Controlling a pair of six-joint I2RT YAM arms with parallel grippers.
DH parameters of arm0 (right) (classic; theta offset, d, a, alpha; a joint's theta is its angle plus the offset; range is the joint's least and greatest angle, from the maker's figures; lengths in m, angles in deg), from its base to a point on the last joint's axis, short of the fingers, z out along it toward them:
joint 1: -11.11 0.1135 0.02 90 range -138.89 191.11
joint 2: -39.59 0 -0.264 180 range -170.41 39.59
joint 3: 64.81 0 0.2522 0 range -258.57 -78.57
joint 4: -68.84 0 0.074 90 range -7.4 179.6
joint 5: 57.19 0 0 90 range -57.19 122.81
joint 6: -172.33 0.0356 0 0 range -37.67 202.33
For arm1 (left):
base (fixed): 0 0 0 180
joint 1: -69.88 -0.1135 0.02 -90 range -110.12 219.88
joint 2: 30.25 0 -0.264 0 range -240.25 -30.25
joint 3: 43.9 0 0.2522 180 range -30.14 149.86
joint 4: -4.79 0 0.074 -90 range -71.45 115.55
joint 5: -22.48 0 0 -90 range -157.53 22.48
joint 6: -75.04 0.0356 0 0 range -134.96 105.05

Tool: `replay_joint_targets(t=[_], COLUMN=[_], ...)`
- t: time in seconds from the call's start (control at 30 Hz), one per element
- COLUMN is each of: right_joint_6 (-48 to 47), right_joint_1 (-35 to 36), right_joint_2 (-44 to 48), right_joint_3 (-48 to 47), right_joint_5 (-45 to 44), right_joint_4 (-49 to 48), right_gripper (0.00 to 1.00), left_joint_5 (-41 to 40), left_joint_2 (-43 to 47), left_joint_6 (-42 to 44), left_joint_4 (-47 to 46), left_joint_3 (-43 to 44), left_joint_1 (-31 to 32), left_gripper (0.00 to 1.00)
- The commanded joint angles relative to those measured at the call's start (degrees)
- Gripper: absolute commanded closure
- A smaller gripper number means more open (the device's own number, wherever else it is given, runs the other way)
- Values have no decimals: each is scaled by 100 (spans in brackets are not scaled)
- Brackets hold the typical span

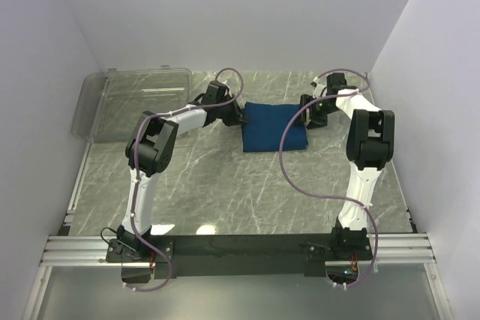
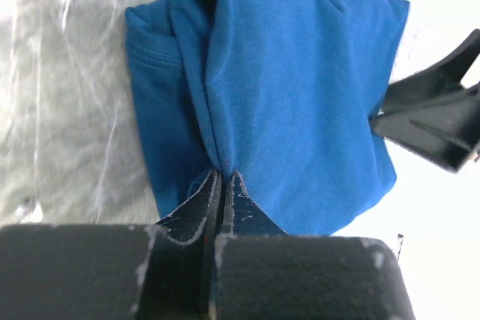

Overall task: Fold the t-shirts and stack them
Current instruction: Neatly place the folded tshirt to the corner

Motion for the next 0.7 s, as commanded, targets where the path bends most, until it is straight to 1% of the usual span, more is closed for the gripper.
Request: replay_joint_targets(t=[0.0,0.1,0.23,0.27,0.3,0.37,0.4,0.43,0.53,0.57,0.6,0.67], right_joint_6=[242,286,260,251,260,260,251,260,251,251,260,269], right_joint_1=[30,39,92,109,118,153,162,162,197,197,189,206], right_joint_2=[-57,-180,-338,-373,-400,-400,-418,-453,-576,-593,-611,-655], right_joint_3=[-210,-263,-386,-412,-421,-377,-369,-377,-439,-456,-491,-561], right_joint_5=[49,163,365,479,550,655,760,787,849,858,858,840], right_joint_4=[51,104,227,288,297,271,254,280,368,377,385,490], right_gripper=[26,26,26,26,26,26,26,26,26,26,27,28], left_joint_5=[-125,-240,-91,-82,-99,-204,-292,-406,-916,-1082,-1249,-1356], left_joint_2=[772,1010,774,755,764,886,939,1070,1404,1493,1580,1835], left_joint_6=[-88,-184,-193,-211,-246,-316,-316,-290,-167,-80,-53,70], left_joint_4=[-520,-705,-442,-415,-458,-582,-547,-477,-109,-3,120,191], left_joint_3=[-403,-695,-669,-687,-809,-976,-1073,-1091,-1109,-1109,-1109,-1152], left_joint_1=[-7,2,2,2,2,2,-7,-7,2,-7,2,2], left_gripper=[100,100,100,98,91,85,75,72,69,66,57,52])
